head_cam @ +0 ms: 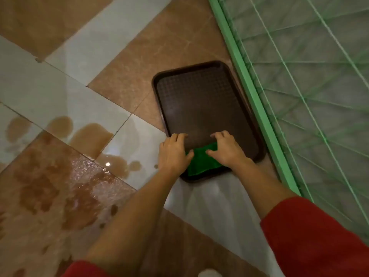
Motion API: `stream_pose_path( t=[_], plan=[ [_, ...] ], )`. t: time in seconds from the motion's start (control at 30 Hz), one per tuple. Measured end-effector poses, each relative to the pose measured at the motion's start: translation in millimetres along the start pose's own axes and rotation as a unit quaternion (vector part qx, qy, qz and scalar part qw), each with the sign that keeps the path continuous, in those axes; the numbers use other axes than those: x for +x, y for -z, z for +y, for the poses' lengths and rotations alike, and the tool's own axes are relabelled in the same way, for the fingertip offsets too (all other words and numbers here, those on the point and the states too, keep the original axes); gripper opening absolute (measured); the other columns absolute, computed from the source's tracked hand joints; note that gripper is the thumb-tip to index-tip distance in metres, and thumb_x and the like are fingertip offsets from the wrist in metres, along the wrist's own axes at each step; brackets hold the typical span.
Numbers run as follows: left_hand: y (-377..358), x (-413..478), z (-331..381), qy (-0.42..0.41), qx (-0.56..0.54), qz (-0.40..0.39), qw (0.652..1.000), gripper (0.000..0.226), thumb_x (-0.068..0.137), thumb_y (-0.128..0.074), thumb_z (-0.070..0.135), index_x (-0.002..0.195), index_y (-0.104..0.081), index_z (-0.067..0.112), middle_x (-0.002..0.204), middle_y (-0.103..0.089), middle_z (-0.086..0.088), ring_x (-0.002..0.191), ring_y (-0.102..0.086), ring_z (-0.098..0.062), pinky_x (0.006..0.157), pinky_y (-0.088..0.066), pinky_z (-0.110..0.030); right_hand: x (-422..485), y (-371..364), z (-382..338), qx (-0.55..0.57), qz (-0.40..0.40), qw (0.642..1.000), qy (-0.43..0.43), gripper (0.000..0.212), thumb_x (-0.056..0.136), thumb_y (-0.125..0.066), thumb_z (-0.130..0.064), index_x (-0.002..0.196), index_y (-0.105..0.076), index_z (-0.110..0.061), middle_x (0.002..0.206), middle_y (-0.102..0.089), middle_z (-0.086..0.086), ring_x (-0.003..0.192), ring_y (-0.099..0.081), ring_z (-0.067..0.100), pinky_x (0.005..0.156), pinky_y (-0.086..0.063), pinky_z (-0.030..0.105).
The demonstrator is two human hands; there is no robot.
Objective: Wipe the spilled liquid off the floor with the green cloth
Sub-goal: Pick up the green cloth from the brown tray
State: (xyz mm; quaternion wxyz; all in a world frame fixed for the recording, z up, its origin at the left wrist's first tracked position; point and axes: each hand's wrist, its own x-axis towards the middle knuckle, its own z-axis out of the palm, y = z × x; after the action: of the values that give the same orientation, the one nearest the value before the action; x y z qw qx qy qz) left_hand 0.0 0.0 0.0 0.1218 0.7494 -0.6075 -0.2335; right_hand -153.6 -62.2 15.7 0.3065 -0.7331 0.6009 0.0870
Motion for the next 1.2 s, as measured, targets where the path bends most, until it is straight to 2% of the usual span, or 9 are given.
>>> stream_pose_path(
  t=[0.13,0.3,0.57,0.73,0.8,0.97,1.07,1.2],
  plan=[
    [-14,5,1,-0.001,0.042,-0.011,0.999,0.046,0.086,-0.057,0.039,0.127,-0.045,0.022,0.127,-0.052,-0.002,0.115,-0.045,-0.024,0.095,-0.034,-0.036,2,-11,12,-0.027,-0.038,0.998,-0.029,0.066,0.083,-0.067,-0.038,0.138,-0.037,-0.017,0.137,-0.035,0.008,0.128,-0.035,0.028,0.103,-0.039,0.043],
    [-29,6,2,-0.004,0.098,-0.032,0.995,0.037,0.086,-0.055,0.043,0.117,-0.049,0.023,0.12,-0.057,0.0,0.109,-0.044,-0.023,0.089,-0.034,-0.036,0,-23,19,-0.039,-0.028,0.998,-0.027,0.068,0.081,-0.07,-0.034,0.137,-0.037,-0.017,0.137,-0.033,0.006,0.127,-0.033,0.027,0.103,-0.038,0.043],
    [-39,3,-2,0.006,0.111,-0.064,0.992,0.041,0.089,-0.051,0.044,0.125,-0.047,0.025,0.126,-0.051,-0.001,0.115,-0.04,-0.022,0.092,-0.03,-0.037,9,-20,22,-0.056,-0.04,0.997,-0.019,0.061,0.084,-0.068,-0.022,0.137,-0.037,-0.017,0.135,-0.035,0.01,0.127,-0.033,0.029,0.1,-0.041,0.042],
    [-38,5,-2,-0.003,0.108,-0.073,0.991,0.036,0.091,-0.05,0.041,0.124,-0.05,0.027,0.123,-0.052,0.0,0.115,-0.039,-0.023,0.092,-0.029,-0.038,5,-24,24,-0.107,-0.004,0.994,-0.023,0.069,0.085,-0.067,-0.025,0.143,-0.029,-0.02,0.136,-0.032,0.01,0.126,-0.032,0.028,0.091,-0.045,0.04],
    [-38,7,-1,-0.002,0.099,-0.074,0.992,0.032,0.091,-0.052,0.039,0.12,-0.052,0.027,0.12,-0.053,0.0,0.114,-0.039,-0.023,0.091,-0.03,-0.038,4,-26,24,-0.12,0.007,0.992,-0.025,0.063,0.085,-0.066,-0.027,0.139,-0.034,-0.02,0.133,-0.033,0.01,0.123,-0.033,0.027,0.089,-0.045,0.04],
    [-36,6,0,-0.005,0.064,-0.077,0.995,0.021,0.089,-0.054,0.033,0.109,-0.054,0.026,0.114,-0.059,0.001,0.108,-0.047,-0.022,0.091,-0.028,-0.039,4,-27,25,-0.156,0.061,0.986,-0.012,0.037,0.083,-0.069,-0.032,0.112,-0.052,-0.017,0.124,-0.038,0.007,0.115,-0.036,0.026,0.089,-0.038,0.039],
    [-31,5,1,0.0,0.045,-0.095,0.994,0.018,0.089,-0.051,0.03,0.106,-0.052,0.025,0.109,-0.061,0.001,0.102,-0.053,-0.022,0.09,-0.026,-0.041,5,-25,26,-0.152,0.039,0.988,-0.001,0.031,0.085,-0.064,-0.036,0.108,-0.052,-0.017,0.12,-0.048,0.004,0.113,-0.041,0.025,0.09,-0.033,0.037],
    [-21,8,-4,-0.017,0.069,-0.146,0.987,0.028,0.093,-0.042,0.036,0.117,-0.049,0.023,0.114,-0.059,-0.002,0.106,-0.051,-0.024,0.091,-0.026,-0.045,6,-18,21,-0.103,0.011,0.995,0.007,0.029,0.089,-0.06,-0.034,0.106,-0.046,-0.016,0.11,-0.059,0.008,0.105,-0.051,0.028,0.083,-0.032,0.038]
  ],
)
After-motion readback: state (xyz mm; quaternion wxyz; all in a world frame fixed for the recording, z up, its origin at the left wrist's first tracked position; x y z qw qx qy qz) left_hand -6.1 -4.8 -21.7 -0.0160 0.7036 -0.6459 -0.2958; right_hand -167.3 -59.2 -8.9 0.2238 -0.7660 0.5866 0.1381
